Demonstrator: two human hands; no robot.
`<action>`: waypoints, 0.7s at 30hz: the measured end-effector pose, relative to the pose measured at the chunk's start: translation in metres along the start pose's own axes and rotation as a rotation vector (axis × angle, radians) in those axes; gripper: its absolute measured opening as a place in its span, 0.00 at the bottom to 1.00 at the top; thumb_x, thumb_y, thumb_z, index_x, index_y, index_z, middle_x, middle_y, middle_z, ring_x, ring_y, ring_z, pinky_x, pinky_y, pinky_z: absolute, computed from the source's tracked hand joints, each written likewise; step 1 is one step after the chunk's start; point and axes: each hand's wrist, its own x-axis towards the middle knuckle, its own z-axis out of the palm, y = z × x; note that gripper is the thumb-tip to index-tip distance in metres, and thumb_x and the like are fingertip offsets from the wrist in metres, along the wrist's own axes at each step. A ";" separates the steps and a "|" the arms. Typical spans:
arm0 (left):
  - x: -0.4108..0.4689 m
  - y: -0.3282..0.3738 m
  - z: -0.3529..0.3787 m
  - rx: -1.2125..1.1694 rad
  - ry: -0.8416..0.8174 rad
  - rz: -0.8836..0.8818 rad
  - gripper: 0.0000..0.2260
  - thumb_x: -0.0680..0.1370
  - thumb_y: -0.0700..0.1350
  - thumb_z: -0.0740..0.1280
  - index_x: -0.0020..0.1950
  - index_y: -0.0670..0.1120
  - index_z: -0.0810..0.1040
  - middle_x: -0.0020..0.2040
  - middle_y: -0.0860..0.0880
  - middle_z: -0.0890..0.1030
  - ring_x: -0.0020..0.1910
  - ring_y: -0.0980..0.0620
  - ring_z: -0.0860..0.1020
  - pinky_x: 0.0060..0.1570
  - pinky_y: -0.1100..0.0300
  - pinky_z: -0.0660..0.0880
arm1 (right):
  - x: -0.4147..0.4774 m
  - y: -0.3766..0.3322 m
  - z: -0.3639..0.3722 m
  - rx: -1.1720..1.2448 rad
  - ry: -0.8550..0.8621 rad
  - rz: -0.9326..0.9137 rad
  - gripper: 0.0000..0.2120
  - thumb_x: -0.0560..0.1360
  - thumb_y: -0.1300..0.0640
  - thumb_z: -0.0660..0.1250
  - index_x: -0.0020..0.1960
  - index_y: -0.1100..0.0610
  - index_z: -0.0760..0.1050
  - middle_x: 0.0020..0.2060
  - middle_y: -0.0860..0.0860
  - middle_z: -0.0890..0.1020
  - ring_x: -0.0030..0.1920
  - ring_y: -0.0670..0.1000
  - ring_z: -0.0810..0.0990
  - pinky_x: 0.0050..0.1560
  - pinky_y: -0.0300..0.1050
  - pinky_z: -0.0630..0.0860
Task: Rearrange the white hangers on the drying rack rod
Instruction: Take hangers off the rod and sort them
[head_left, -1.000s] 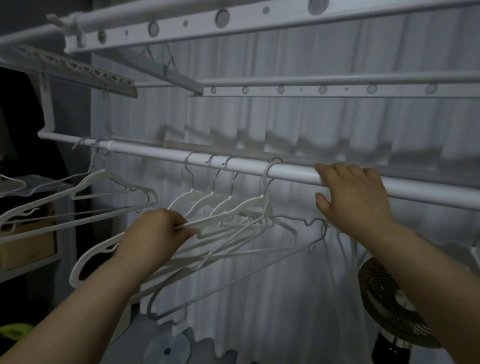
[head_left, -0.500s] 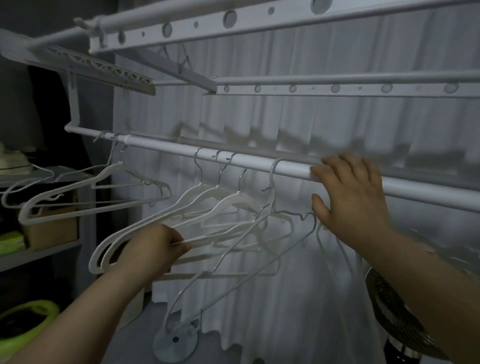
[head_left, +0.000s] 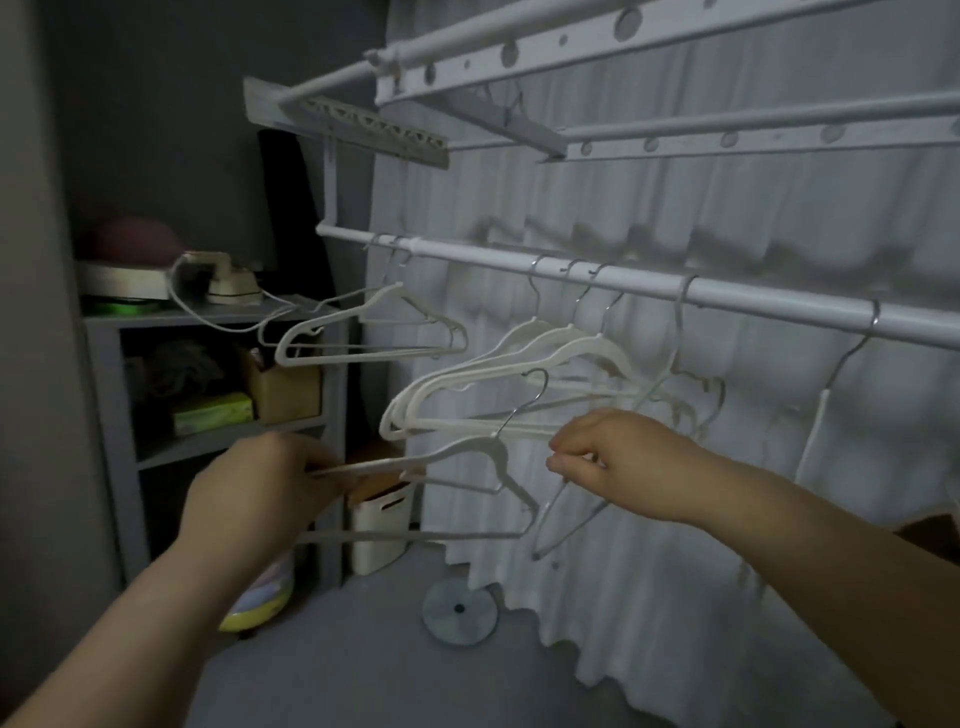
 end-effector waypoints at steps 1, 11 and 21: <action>-0.005 -0.010 -0.008 -0.011 0.000 -0.004 0.06 0.74 0.48 0.67 0.37 0.52 0.81 0.30 0.51 0.79 0.32 0.51 0.77 0.29 0.61 0.68 | 0.005 -0.010 0.007 0.044 -0.039 0.024 0.16 0.78 0.50 0.58 0.54 0.59 0.78 0.56 0.52 0.79 0.57 0.51 0.75 0.60 0.43 0.68; -0.037 -0.100 -0.083 -0.322 -0.099 0.009 0.12 0.68 0.45 0.72 0.26 0.57 0.78 0.23 0.55 0.79 0.26 0.58 0.76 0.25 0.66 0.69 | 0.035 -0.110 0.046 0.719 -0.097 0.206 0.08 0.74 0.54 0.66 0.51 0.53 0.79 0.40 0.45 0.80 0.44 0.45 0.77 0.47 0.37 0.70; -0.043 -0.153 -0.069 -0.285 -0.263 -0.042 0.10 0.72 0.44 0.70 0.52 0.46 0.80 0.52 0.47 0.81 0.50 0.48 0.78 0.47 0.57 0.73 | -0.001 -0.177 0.055 1.065 -0.122 0.239 0.10 0.78 0.60 0.58 0.48 0.47 0.74 0.20 0.49 0.76 0.19 0.47 0.74 0.21 0.36 0.72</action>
